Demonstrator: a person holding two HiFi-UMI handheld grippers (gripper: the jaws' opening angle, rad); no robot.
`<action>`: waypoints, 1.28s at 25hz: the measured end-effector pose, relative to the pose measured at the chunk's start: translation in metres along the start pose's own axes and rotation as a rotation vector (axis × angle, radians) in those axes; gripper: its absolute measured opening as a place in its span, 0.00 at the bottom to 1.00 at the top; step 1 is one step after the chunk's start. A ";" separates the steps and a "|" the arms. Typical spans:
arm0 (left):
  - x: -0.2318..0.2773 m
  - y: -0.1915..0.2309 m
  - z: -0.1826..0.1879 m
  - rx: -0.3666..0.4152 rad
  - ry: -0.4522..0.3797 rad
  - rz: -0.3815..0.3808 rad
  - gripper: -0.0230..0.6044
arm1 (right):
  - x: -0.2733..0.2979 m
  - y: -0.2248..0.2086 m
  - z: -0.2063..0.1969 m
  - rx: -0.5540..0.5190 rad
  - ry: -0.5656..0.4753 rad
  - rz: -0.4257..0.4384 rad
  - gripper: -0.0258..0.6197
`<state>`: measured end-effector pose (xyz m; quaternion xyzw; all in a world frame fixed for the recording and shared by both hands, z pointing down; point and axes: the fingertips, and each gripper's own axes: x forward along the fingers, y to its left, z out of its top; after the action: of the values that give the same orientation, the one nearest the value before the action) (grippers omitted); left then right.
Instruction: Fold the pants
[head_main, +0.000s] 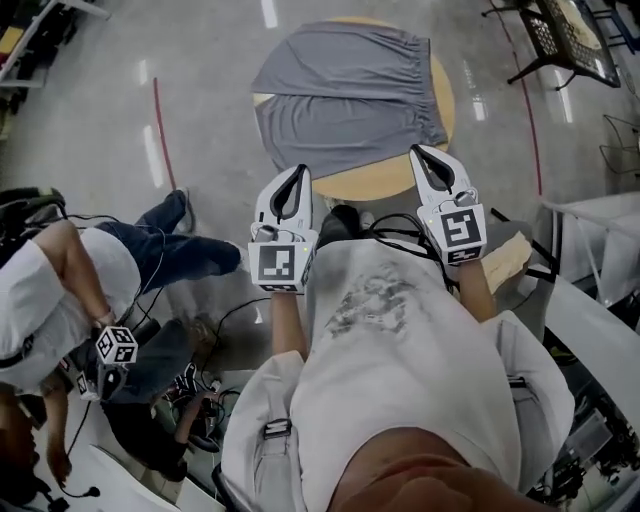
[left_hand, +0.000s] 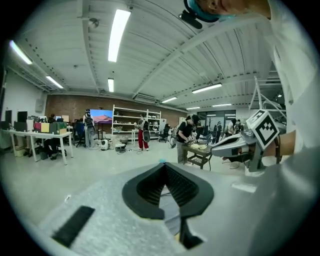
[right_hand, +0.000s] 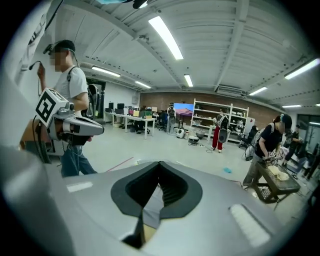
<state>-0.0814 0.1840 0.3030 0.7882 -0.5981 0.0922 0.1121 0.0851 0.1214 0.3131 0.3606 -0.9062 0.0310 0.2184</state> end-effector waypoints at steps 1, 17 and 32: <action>0.004 0.003 -0.003 0.003 0.009 -0.007 0.05 | 0.004 -0.002 -0.004 -0.002 0.014 -0.005 0.05; 0.056 0.065 -0.091 -0.017 0.198 -0.086 0.05 | 0.066 -0.021 -0.061 -0.028 0.220 -0.086 0.05; 0.070 0.053 -0.148 -0.013 0.320 -0.092 0.09 | 0.076 -0.042 -0.115 -0.072 0.328 -0.064 0.11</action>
<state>-0.1157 0.1479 0.4678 0.7893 -0.5363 0.2074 0.2154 0.1068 0.0663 0.4442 0.3716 -0.8469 0.0501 0.3770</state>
